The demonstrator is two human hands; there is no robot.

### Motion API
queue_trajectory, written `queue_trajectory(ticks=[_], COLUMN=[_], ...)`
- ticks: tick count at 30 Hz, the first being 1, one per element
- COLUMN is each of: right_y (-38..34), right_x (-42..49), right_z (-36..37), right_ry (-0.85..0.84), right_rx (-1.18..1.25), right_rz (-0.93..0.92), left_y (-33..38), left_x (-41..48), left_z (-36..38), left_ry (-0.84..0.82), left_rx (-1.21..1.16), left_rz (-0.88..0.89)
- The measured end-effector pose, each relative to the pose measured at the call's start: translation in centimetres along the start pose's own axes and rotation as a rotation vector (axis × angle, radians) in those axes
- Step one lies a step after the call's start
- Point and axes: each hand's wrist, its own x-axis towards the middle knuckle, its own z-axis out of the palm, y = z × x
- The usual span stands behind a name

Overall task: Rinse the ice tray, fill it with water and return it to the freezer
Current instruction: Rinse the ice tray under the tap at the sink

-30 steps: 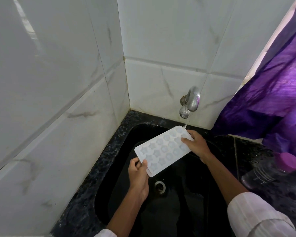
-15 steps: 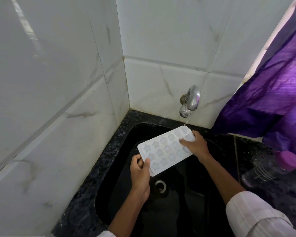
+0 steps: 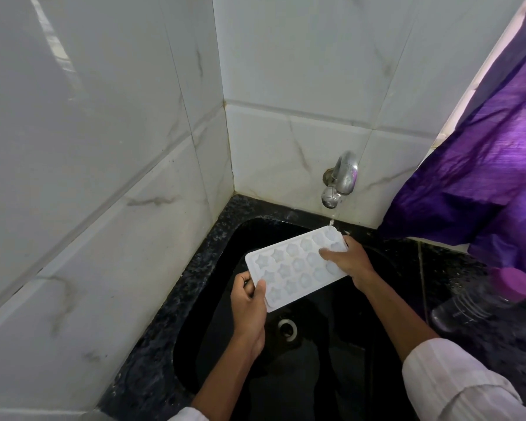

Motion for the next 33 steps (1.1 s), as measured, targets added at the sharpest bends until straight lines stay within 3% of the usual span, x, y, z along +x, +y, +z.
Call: queue_trajectory(ticks=[3,9,18,26,33], right_y=[-0.2,-0.3,-0.2,0.2,0.2], right_x=[0.0,-0.7,-1.0,-1.5,-2.0], right_z=[-0.1,0.5,-0.1,0.5,0.4], right_ry=[-0.027,0.077,-0.085,0.055,-0.178], right_rx=[-0.014,-0.046,0.031,-0.032,0.052], right_rz=[0.036,-0.01,0.024,-0.027,-0.028], left_y=[-0.1,-0.5,-0.2,-0.4,-0.3], left_x=[-0.2,-0.6,-0.4,-0.8,-0.7], left_z=[-0.2,-0.3,-1.0,-0.9,-2.2], left_ry=[-0.012,-0.008,0.015,0.037,0.047], left_rx=[-0.004,0.005,0.02,0.01,0.116], left_rz=[0.007,0.026,0.029,0.031,0.109])
